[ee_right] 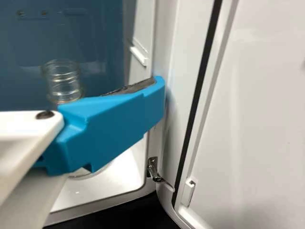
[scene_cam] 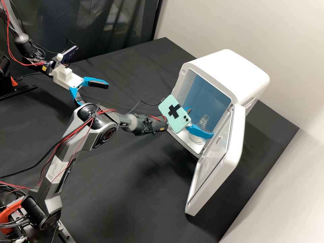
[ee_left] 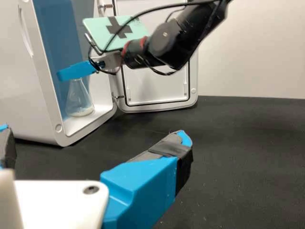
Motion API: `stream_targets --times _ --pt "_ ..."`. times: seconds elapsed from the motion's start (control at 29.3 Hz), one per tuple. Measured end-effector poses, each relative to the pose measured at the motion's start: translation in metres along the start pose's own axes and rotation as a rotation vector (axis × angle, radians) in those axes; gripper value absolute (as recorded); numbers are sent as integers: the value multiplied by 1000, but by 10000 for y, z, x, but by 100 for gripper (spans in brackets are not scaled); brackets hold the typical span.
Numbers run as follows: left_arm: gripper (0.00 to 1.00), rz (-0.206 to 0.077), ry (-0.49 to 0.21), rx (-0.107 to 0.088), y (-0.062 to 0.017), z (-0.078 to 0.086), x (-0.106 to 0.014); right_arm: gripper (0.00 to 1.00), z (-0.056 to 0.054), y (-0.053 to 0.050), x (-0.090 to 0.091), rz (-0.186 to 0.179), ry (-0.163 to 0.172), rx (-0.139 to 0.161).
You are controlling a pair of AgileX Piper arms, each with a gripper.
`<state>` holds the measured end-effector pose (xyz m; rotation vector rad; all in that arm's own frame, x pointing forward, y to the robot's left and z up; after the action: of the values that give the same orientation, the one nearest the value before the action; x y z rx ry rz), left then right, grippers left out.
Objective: Take the flask out of the incubator
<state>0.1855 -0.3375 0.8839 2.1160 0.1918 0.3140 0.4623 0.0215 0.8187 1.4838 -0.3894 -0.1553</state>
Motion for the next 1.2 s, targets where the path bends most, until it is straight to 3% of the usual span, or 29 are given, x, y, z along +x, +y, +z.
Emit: stream_targets --times 0.17,0.48,0.65,0.79,0.92,1.2 --pt "100 -11 2 -6 -26 -9 8 100 -45 -44 64 17 -44 -2" --pt "100 -13 -1 -7 -30 -2 11 100 -42 -75 115 36 -52 -22" --pt "100 -13 -1 -7 -30 -2 11 100 -86 -113 153 55 -75 -29" --pt "100 -13 -1 -7 -30 -2 11 100 -104 -204 174 70 -95 -69" --pt "100 -13 -1 -7 -30 -2 11 100 -114 -244 185 83 -99 -90" --pt "100 -13 -1 -7 -30 -2 11 100 -163 -311 235 100 -123 -92"
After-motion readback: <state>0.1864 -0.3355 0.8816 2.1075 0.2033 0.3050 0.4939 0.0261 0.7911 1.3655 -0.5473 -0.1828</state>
